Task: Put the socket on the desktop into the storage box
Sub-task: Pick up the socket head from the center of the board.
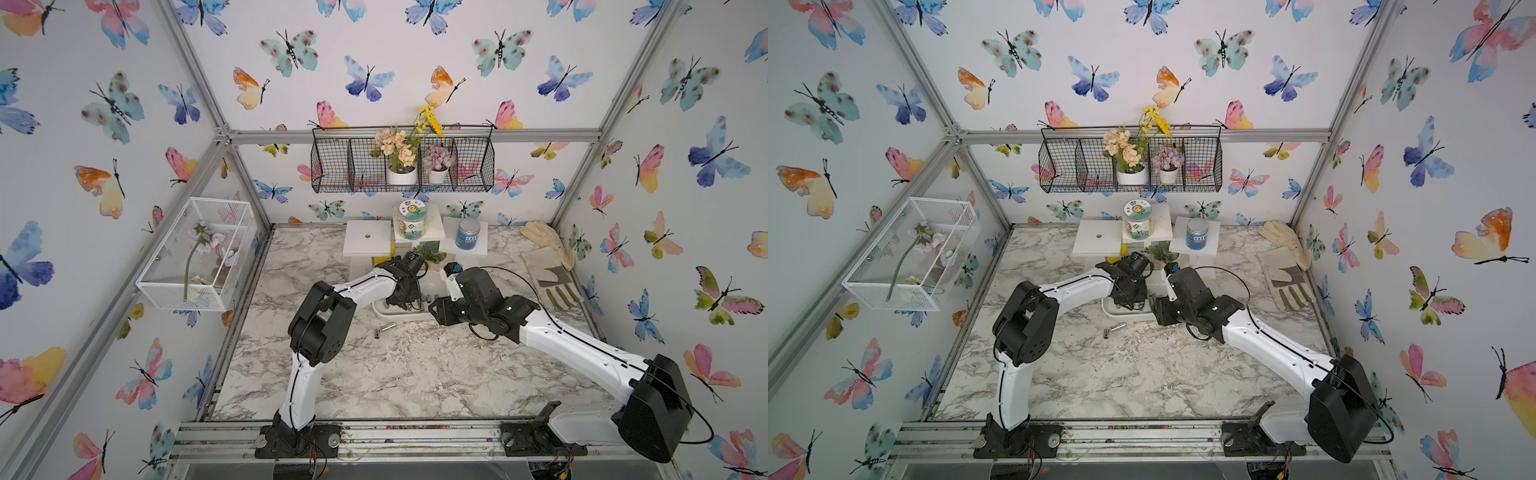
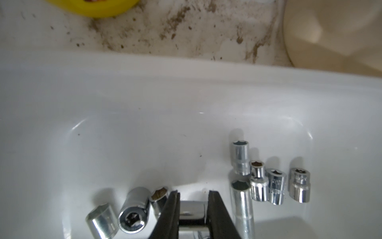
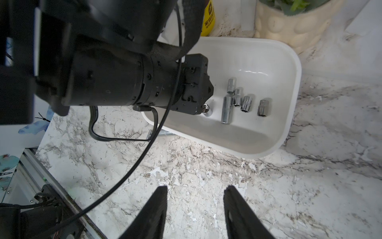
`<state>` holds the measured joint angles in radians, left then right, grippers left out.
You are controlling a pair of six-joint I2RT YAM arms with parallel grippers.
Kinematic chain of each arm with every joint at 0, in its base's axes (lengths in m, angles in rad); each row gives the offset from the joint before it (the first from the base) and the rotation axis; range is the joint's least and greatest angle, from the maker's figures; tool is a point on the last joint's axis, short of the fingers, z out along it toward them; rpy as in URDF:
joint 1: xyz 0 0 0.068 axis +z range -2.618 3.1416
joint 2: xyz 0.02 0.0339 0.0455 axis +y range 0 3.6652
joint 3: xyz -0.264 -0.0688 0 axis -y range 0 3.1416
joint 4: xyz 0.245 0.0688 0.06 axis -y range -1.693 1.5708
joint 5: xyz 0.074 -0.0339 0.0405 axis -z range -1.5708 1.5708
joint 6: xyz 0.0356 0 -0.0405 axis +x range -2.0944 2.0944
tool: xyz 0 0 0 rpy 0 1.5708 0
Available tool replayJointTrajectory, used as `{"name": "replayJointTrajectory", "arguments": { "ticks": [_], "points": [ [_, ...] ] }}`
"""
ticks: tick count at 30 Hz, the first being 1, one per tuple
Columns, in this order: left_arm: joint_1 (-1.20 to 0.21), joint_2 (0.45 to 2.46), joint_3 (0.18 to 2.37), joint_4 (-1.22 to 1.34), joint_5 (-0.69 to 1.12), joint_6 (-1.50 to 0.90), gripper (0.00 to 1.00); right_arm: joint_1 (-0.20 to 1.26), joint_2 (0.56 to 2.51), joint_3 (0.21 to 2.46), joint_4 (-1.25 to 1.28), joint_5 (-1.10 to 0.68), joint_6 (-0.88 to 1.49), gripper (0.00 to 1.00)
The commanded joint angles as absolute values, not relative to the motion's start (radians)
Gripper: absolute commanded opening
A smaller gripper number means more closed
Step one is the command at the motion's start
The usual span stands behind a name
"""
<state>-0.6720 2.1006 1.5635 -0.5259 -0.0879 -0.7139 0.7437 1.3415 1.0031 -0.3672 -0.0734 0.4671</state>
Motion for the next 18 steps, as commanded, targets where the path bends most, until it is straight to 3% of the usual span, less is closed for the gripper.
{"name": "replayJointTrajectory", "arguments": {
  "ticks": [1, 8, 18],
  "points": [
    [-0.678, 2.124, 1.589, -0.534, -0.109, -0.698, 0.23, 0.736, 1.342, 0.988, -0.389, -0.04, 0.477, 0.5],
    [-0.679, 2.101, 1.58, -0.534, -0.113, -0.702, 0.44, 0.736, 1.331, 0.979, -0.392, -0.032, 0.479, 0.5],
    [-0.697, 1.946, 1.466, -0.525, -0.133, -0.718, 0.51, 0.736, 1.369, 1.01, -0.368, -0.068, 0.449, 0.5]
  ]
}}
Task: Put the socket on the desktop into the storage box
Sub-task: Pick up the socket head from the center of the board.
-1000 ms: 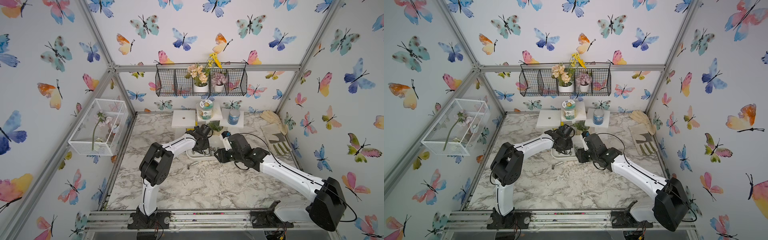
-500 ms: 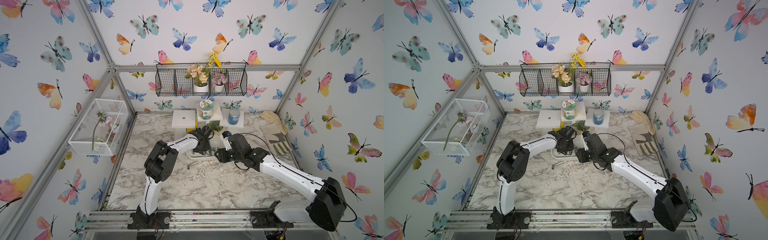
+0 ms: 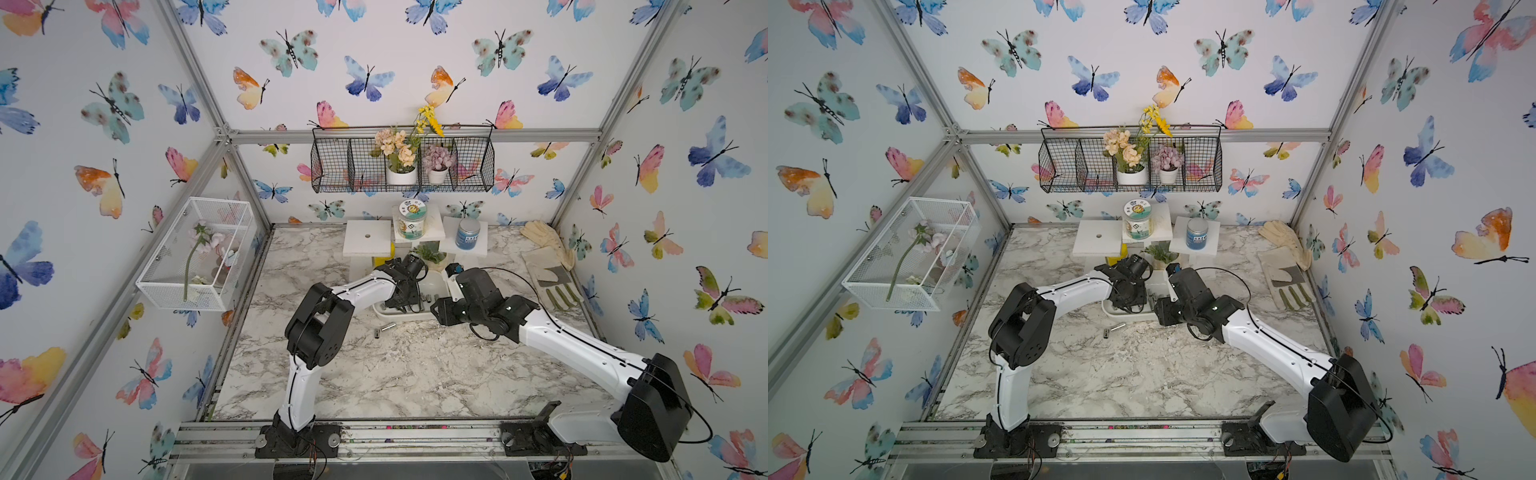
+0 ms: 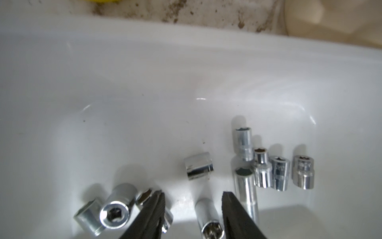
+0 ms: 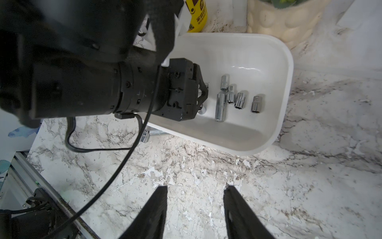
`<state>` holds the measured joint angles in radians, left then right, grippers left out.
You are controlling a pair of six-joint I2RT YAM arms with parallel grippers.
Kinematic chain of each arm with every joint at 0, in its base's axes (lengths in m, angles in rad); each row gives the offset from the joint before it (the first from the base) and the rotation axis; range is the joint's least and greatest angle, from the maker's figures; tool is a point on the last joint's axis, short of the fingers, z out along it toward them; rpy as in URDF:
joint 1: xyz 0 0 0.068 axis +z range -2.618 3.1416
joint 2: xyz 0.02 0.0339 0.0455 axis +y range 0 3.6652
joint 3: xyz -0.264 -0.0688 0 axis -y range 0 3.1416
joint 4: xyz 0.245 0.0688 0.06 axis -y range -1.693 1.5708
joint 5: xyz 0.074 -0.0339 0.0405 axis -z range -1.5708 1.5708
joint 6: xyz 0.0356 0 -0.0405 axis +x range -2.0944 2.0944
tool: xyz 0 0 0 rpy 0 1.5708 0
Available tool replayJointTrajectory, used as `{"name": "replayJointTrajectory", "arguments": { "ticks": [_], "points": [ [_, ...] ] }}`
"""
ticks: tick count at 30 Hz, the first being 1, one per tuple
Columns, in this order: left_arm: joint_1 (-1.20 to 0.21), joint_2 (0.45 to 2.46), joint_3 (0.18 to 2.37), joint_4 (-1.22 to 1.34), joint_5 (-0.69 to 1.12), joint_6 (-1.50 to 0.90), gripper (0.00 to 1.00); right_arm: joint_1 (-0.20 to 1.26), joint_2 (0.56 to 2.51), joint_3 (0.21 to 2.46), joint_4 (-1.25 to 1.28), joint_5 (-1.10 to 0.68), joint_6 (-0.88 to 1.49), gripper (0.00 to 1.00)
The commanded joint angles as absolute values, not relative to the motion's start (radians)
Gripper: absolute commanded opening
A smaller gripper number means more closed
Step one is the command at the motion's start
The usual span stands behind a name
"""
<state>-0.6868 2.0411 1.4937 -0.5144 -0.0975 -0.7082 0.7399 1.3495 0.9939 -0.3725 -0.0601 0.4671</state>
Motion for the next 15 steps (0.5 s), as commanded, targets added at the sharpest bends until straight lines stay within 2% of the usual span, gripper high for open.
{"name": "replayJointTrajectory", "arguments": {
  "ticks": [1, 15],
  "points": [
    [-0.699, 1.929, 1.446, -0.523, -0.135, -0.72, 0.52, 0.736, 1.375, 1.015, -0.367, -0.077, 0.443, 0.5],
    [-0.71, 1.643, 1.187, -0.522, -0.194, -0.776, 0.59, 0.744, 1.482, 1.095, -0.368, -0.186, 0.367, 0.51]
  ]
}}
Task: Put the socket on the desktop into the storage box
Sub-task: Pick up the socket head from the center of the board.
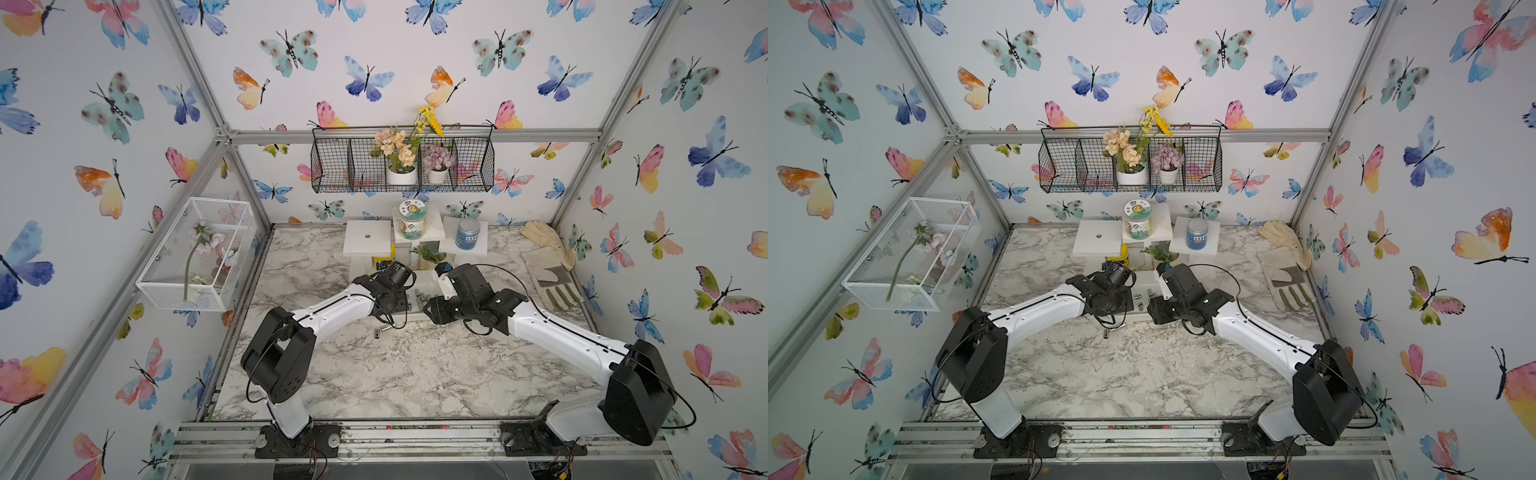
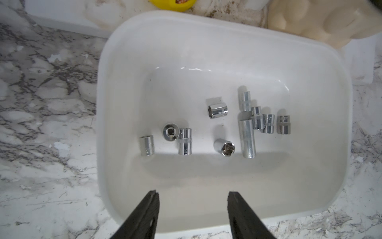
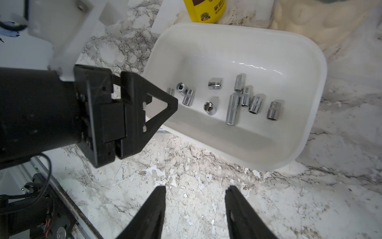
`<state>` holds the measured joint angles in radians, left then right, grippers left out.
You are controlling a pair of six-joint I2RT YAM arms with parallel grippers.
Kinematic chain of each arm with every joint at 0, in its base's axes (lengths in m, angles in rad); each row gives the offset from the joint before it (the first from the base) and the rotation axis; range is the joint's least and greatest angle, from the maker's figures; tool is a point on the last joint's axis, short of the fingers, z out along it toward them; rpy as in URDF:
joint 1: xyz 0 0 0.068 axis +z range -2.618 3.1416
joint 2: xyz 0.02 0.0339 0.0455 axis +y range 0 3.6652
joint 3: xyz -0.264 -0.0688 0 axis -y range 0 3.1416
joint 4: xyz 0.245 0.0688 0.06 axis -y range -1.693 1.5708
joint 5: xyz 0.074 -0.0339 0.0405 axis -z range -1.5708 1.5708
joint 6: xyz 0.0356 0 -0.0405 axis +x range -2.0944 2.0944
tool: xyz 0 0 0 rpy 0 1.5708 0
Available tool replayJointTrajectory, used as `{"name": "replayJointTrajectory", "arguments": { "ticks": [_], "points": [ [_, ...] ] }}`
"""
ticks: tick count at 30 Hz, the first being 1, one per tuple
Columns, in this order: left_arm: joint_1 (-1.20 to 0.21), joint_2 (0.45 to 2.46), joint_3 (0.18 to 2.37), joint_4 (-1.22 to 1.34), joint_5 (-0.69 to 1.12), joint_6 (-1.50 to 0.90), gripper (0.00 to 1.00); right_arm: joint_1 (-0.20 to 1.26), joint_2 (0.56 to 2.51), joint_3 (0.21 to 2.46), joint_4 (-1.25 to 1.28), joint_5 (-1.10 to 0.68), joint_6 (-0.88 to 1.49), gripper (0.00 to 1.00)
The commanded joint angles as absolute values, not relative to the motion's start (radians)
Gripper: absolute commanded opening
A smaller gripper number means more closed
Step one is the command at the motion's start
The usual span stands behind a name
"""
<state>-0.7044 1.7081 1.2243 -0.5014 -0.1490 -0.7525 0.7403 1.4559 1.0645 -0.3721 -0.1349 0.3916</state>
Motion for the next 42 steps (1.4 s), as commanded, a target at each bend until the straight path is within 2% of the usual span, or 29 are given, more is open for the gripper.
{"name": "replayJointTrajectory", "arguments": {
  "ticks": [1, 11, 16, 24, 42],
  "points": [
    [-0.71, 1.623, 1.17, -0.524, -0.198, -0.78, 0.59, 0.75, 1.494, 1.102, -0.364, -0.191, 0.367, 0.51],
    [-0.708, 1.462, 0.988, -0.531, -0.217, -0.832, 0.61, 0.815, 1.599, 1.174, -0.355, -0.227, 0.36, 0.5],
    [-0.708, 1.415, 0.921, -0.523, -0.206, -0.856, 0.57, 0.845, 1.638, 1.204, -0.365, -0.219, 0.354, 0.49],
    [-0.708, 1.422, 0.862, -0.49, -0.19, -0.856, 0.49, 0.87, 1.673, 1.222, -0.366, -0.229, 0.357, 0.49],
    [-0.68, 1.539, 0.857, -0.407, -0.134, -0.794, 0.4, 0.887, 1.671, 1.184, -0.379, -0.227, 0.364, 0.48]
  ]
}}
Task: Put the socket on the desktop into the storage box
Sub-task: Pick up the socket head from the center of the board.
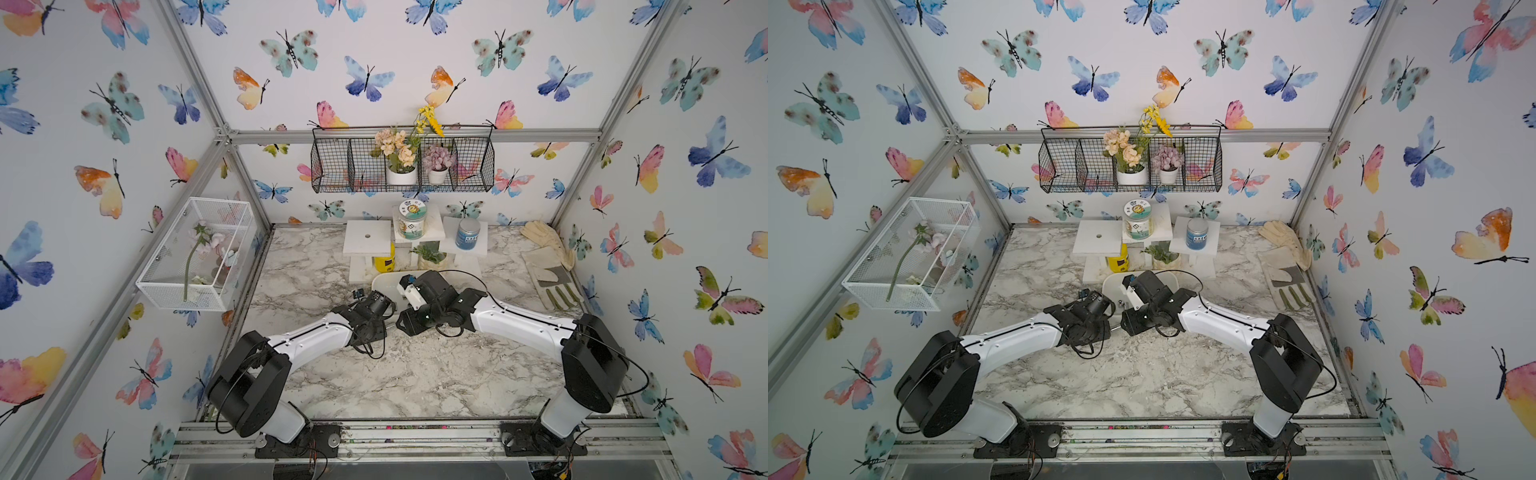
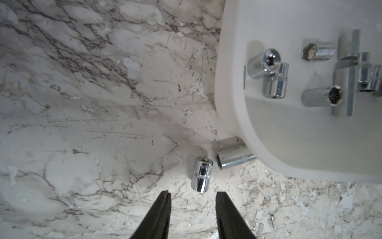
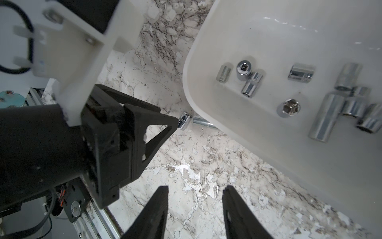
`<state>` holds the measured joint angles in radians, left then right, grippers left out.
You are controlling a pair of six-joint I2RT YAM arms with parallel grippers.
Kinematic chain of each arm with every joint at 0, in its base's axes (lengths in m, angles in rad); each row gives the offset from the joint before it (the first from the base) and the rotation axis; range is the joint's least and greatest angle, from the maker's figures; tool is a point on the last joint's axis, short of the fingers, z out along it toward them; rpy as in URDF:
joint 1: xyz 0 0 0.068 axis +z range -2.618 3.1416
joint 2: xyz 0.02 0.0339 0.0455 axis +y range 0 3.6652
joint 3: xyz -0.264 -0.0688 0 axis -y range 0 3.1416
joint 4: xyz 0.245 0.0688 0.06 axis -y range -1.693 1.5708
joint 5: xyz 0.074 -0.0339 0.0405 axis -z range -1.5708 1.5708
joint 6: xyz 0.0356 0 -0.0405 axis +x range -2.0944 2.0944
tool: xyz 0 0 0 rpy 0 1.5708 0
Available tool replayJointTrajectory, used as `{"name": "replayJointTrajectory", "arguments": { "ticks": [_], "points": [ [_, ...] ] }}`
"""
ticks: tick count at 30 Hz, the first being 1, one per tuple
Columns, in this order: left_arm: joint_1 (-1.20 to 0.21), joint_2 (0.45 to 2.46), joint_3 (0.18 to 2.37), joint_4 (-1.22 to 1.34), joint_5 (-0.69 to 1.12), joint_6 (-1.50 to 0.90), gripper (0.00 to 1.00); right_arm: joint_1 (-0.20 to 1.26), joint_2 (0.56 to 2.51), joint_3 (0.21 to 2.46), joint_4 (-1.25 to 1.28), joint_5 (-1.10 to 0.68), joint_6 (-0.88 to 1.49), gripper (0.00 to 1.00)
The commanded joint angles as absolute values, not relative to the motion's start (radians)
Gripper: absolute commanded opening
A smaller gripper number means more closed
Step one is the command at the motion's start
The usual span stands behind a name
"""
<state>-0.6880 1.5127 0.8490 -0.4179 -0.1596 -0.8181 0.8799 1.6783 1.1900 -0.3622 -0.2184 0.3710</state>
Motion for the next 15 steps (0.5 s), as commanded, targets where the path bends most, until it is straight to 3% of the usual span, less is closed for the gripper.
{"name": "replayJointTrajectory", "arguments": {
  "ticks": [1, 15],
  "points": [
    [-0.679, 1.548, 0.858, -0.404, -0.133, -0.789, 0.39, 0.887, 1.669, 1.184, -0.379, -0.227, 0.366, 0.48],
    [-0.671, 1.62, 0.871, -0.374, -0.124, -0.768, 0.35, 0.887, 1.658, 1.169, -0.376, -0.201, 0.377, 0.47]
  ]
}}
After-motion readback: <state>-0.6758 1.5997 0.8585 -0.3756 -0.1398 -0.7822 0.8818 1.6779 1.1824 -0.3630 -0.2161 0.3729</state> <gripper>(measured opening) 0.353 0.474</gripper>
